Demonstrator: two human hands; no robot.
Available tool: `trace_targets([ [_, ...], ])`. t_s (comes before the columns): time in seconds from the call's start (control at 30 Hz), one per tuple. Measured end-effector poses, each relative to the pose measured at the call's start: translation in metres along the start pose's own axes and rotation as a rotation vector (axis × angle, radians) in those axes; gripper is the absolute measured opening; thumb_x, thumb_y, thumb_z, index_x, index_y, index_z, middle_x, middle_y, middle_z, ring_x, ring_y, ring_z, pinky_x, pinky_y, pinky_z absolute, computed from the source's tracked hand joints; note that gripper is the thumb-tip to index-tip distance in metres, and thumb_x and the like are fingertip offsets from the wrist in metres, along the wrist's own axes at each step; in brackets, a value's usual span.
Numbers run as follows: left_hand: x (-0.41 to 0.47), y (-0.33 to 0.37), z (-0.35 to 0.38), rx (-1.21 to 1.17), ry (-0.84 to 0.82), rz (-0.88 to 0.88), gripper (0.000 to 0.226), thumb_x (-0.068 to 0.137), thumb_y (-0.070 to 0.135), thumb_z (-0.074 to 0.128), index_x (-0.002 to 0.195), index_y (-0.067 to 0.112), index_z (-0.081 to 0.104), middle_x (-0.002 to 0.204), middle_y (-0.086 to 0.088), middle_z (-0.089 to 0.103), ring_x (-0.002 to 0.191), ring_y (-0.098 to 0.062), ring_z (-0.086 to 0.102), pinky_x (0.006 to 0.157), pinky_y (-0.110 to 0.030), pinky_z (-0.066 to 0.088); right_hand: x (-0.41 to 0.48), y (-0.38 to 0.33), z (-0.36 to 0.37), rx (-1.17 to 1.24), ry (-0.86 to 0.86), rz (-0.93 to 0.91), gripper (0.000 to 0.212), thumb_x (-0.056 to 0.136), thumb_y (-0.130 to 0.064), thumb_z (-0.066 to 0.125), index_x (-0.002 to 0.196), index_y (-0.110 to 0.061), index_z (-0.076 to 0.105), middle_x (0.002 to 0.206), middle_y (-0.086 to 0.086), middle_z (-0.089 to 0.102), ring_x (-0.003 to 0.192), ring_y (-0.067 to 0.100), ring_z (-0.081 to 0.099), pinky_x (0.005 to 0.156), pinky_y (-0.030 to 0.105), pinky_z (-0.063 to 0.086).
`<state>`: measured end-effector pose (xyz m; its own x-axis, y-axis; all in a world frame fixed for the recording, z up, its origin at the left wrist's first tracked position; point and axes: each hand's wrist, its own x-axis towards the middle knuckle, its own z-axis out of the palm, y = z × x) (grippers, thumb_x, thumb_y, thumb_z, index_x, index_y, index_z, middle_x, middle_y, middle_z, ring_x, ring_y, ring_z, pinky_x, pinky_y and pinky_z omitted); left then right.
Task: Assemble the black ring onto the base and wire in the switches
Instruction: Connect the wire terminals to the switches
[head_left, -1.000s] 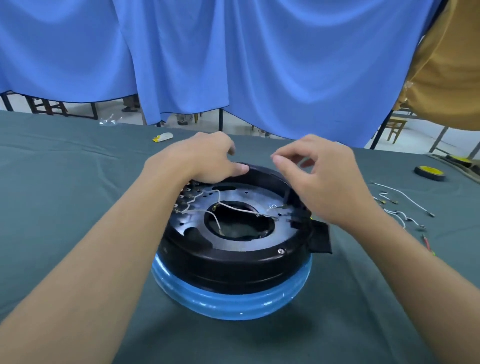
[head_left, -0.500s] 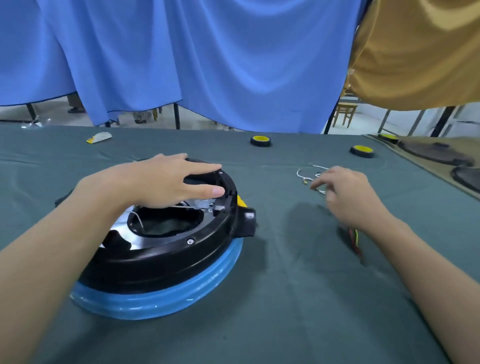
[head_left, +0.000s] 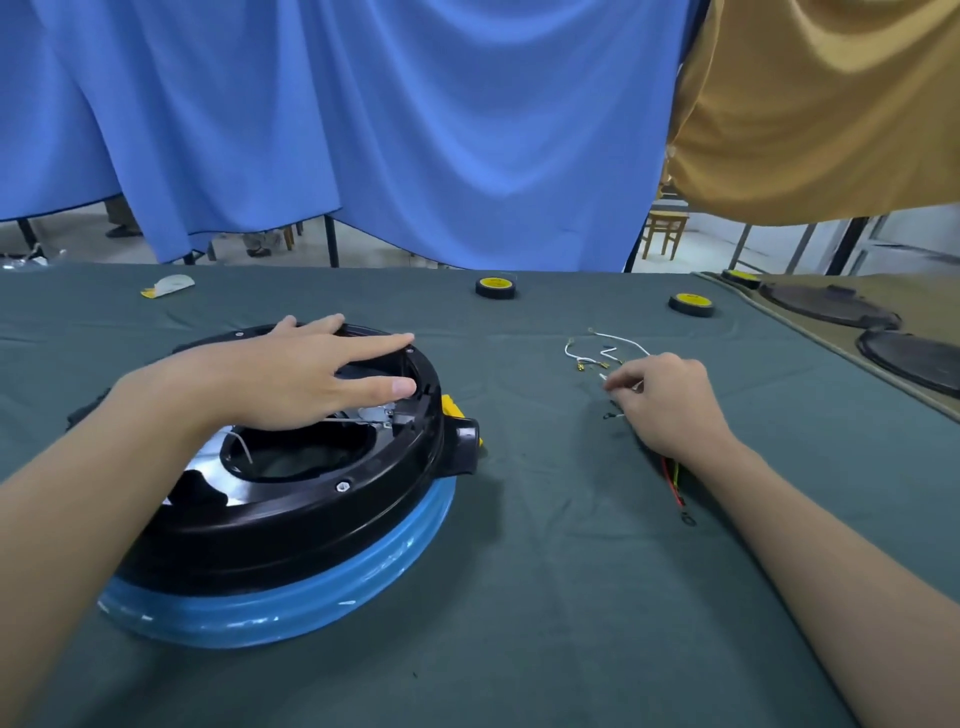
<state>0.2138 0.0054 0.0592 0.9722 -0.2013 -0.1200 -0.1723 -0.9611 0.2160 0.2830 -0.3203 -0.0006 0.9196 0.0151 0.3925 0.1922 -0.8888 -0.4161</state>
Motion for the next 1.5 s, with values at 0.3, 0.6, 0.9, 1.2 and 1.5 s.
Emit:
trace_targets([
  [0.3,-0.001,0.002,-0.001,-0.027,0.051,-0.009,0.088,0.058,0.091,0.024,0.142,0.065,0.018,0.163,-0.003,0.018,0.152,-0.021,-0.006,0.122,-0.044,0.002,-0.020,-0.054,-0.011,0.684,-0.049,-0.107,0.018,0.084,0.001,0.068,0.077,-0.015,0.072,0.069,0.003,0.071,0.057,0.012,0.060,0.060,0.017,0.047],
  [0.6,0.000,0.009,-0.006,-0.027,0.279,0.140,0.048,0.087,0.062,0.047,0.126,0.038,0.062,0.108,0.026,0.059,0.101,-0.007,0.046,0.092,-0.028,0.037,-0.040,-0.089,-0.018,1.534,-0.524,0.125,0.009,0.068,-0.001,0.068,0.074,-0.009,0.069,0.081,0.015,0.071,0.056,0.014,0.063,0.055,0.020,0.053],
  [0.9,0.000,0.006,-0.004,-0.033,0.256,0.140,0.040,0.092,0.053,0.054,0.128,0.037,0.059,0.124,0.022,0.060,0.119,-0.010,0.050,0.105,-0.033,0.038,-0.033,-0.060,0.008,0.116,0.078,-0.400,0.011,0.087,-0.004,0.063,0.089,-0.010,0.071,0.082,0.003,0.073,0.074,0.025,0.063,0.074,0.038,0.051],
  [1.2,-0.001,0.006,-0.004,-0.043,0.275,0.145,0.040,0.090,0.055,0.052,0.126,0.038,0.061,0.124,0.023,0.060,0.118,-0.008,0.051,0.105,-0.033,0.039,-0.030,-0.057,0.012,0.234,0.152,-0.440,0.012,0.081,-0.001,0.071,0.083,-0.012,0.075,0.074,0.002,0.072,0.060,0.018,0.053,0.066,0.033,0.049],
  [1.5,-0.009,0.019,-0.012,-0.597,0.259,0.262,0.039,0.077,0.060,0.056,0.102,0.036,0.074,0.099,0.020,0.074,0.096,0.003,0.068,0.091,-0.021,0.051,-0.049,-0.091,0.007,0.279,0.495,-0.948,0.015,0.085,0.009,0.064,0.088,-0.001,0.075,0.093,0.002,0.073,0.068,0.026,0.055,0.067,0.026,0.048],
])
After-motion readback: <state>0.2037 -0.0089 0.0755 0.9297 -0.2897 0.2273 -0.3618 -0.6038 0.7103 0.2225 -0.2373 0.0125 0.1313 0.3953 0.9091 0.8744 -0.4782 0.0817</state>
